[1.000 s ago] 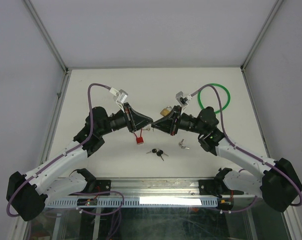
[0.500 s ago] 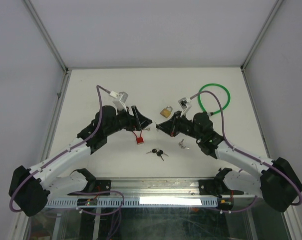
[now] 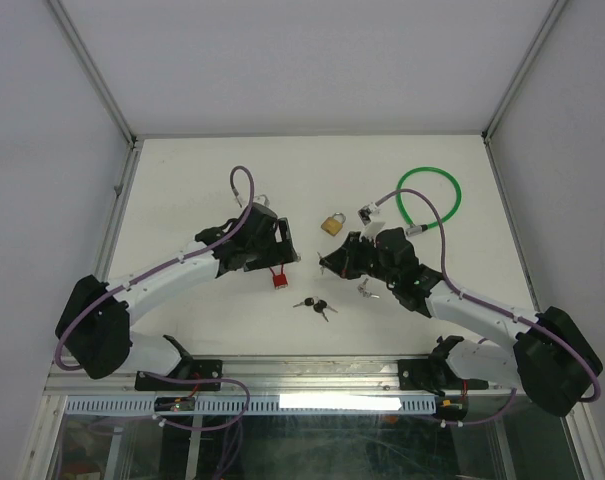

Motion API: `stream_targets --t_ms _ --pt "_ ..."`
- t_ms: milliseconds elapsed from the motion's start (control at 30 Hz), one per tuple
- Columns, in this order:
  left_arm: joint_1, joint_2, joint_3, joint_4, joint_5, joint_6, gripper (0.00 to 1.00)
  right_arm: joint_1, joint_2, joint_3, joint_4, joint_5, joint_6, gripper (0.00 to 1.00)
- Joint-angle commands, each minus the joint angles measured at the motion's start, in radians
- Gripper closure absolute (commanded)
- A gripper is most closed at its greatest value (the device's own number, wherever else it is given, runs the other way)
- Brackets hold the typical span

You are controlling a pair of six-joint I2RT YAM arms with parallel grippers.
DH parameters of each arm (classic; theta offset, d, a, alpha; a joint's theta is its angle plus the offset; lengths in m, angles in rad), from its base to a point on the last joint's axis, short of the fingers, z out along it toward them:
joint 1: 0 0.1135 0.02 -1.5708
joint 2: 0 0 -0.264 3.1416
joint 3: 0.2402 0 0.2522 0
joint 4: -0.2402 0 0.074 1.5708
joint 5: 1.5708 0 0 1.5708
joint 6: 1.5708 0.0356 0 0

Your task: Unlock with the key

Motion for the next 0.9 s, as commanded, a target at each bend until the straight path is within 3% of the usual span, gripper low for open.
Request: stream_targets --t_ms 0,300,867 --pt "-0.013 0.078 0.093 -0.128 -0.077 -0.043 0.21 0.004 0.018 0.026 0.001 0.175 -0.001 1.0" --pt "-0.014 0.357 0.255 -0.307 -0.084 -0.04 0.28 0.004 0.046 0.035 -0.026 0.203 0.005 1.0" --pt "-0.015 0.482 0.282 -0.287 -0.04 -0.018 0.54 0.005 0.043 0.036 -0.055 0.208 0.003 1.0"
